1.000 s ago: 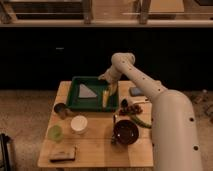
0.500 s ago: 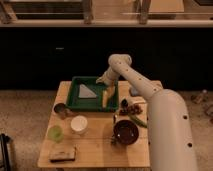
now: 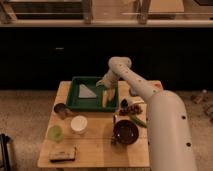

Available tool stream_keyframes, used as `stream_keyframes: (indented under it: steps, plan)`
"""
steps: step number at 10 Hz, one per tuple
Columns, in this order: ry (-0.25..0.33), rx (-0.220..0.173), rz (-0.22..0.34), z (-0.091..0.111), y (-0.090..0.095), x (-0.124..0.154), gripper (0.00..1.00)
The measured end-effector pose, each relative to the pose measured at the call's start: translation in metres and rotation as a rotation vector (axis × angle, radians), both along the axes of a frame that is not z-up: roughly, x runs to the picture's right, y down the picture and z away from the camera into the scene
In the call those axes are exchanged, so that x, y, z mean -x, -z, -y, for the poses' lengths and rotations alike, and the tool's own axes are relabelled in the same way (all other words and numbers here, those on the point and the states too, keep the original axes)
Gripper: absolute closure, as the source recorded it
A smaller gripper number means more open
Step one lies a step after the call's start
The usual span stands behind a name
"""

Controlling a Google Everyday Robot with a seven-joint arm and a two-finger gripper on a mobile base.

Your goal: Place banana in table surface

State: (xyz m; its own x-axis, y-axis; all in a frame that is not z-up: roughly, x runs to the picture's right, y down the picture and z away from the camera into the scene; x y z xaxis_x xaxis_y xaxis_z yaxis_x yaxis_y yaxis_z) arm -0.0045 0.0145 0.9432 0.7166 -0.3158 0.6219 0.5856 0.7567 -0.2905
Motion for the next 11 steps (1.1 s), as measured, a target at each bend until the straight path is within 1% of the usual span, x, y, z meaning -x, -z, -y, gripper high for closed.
stream_keyframes:
  steps: [4,8,11]
  plan:
    - [0.026,0.031,0.002,-0.009,-0.006,0.007,0.20]
    - [0.022,0.052,0.002,-0.016,-0.010,0.005,0.20]
    - [0.016,0.068,0.003,-0.025,-0.015,0.003,0.20]
